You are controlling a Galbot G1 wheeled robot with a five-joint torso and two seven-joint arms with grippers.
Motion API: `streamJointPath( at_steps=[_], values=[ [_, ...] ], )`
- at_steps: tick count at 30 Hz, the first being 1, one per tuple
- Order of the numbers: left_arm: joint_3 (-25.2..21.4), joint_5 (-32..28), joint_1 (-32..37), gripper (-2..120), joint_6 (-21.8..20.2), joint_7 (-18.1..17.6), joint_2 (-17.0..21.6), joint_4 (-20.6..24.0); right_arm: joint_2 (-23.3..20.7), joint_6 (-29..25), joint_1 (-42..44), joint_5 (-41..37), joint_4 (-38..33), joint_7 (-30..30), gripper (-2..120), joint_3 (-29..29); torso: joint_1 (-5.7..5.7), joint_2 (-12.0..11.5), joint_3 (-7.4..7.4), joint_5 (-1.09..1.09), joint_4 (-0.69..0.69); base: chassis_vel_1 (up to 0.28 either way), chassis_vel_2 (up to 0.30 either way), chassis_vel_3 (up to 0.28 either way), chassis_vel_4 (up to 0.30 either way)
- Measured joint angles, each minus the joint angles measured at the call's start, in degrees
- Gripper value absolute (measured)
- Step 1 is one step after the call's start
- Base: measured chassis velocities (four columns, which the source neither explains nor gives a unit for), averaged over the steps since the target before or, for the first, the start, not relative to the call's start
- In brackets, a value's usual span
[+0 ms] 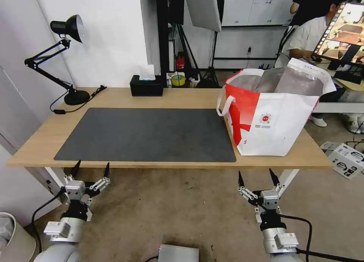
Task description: Pick up the trash from the table and place it into the takeout bag.
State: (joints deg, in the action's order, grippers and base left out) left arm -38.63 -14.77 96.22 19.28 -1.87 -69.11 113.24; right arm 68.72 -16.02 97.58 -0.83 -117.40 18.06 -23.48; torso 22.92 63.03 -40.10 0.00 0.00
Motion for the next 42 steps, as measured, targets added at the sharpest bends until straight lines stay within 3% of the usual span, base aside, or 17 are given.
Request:
streamJointPath(
  at_steps=[42],
  values=[
    [1.0, 1.87, 0.22, 100, 1.1, -0.07, -1.06, -0.87, 0.17, 0.37, 0.16, -0.01, 0.47, 0.53, 100, 0.24, 0.0, 0.0, 0.0, 0.0, 0.0, 0.0, 0.0, 0.0, 0.0]
  ],
)
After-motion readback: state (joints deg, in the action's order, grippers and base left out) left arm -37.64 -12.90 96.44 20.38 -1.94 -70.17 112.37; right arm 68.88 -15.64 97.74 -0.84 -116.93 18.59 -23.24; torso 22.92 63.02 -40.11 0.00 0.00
